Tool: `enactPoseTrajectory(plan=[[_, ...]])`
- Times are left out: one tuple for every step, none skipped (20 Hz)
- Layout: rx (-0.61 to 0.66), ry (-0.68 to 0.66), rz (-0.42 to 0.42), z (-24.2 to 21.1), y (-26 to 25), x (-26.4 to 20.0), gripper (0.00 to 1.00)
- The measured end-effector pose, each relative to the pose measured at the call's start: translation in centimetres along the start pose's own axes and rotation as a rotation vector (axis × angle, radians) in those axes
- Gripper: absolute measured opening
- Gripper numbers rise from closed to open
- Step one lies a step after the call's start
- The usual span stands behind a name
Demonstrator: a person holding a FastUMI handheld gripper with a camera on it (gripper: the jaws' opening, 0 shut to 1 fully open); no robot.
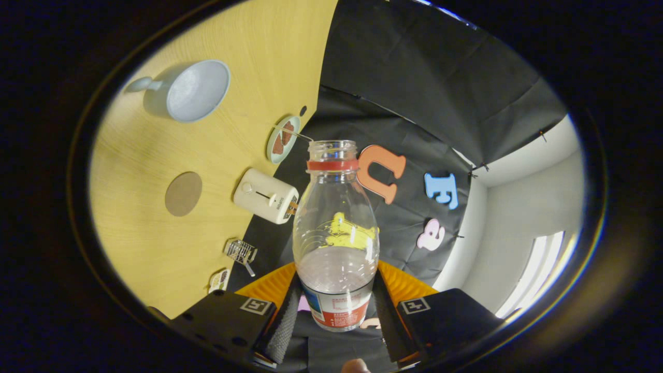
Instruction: Take the bottle from table, then pour the juice into the cup, finally place the bottle on the coaster
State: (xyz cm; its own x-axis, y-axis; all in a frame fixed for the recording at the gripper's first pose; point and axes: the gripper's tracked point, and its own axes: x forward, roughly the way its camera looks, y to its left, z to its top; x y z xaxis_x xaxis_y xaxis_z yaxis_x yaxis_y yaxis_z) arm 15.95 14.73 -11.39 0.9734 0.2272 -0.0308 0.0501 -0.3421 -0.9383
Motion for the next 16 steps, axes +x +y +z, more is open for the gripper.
enactPoseTrajectory(plan=[[-0.002,0.0,0.0,0.02,0.0,-0.04,0.76],[-0.006,-0.002,0.002,0.07,-0.04,-0.05,0.76],[-0.01,-0.003,0.003,0.13,-0.11,-0.09,0.75],[-0.011,-0.004,0.003,0.2,-0.1,-0.06,0.76],[-0.009,-0.006,0.003,0.25,-0.13,-0.03,0.76],[-0.006,-0.007,0.003,0.26,-0.04,-0.1,0.76],[-0.005,-0.009,0.002,0.34,-0.05,-0.08,0.76],[-0.005,-0.011,0.002,0.43,0.0,-0.04,0.75],[-0.005,-0.014,0.003,0.56,0.01,-0.12,0.75],[-0.005,-0.017,0.003,0.68,0.06,-0.01,0.76],[-0.005,-0.018,0.001,0.81,-0.1,0.05,0.76],[-0.002,-0.019,0.002,0.88,-0.08,0.02,0.75],[0.001,-0.018,0.004,0.89,-0.02,0.04,0.76],[0.001,-0.018,0.004,0.92,0.05,0.02,0.76],[0.002,-0.017,0.004,0.89,0.06,-0.03,0.76],[0.002,-0.017,0.008,0.98,0.22,-0.05,0.76]])
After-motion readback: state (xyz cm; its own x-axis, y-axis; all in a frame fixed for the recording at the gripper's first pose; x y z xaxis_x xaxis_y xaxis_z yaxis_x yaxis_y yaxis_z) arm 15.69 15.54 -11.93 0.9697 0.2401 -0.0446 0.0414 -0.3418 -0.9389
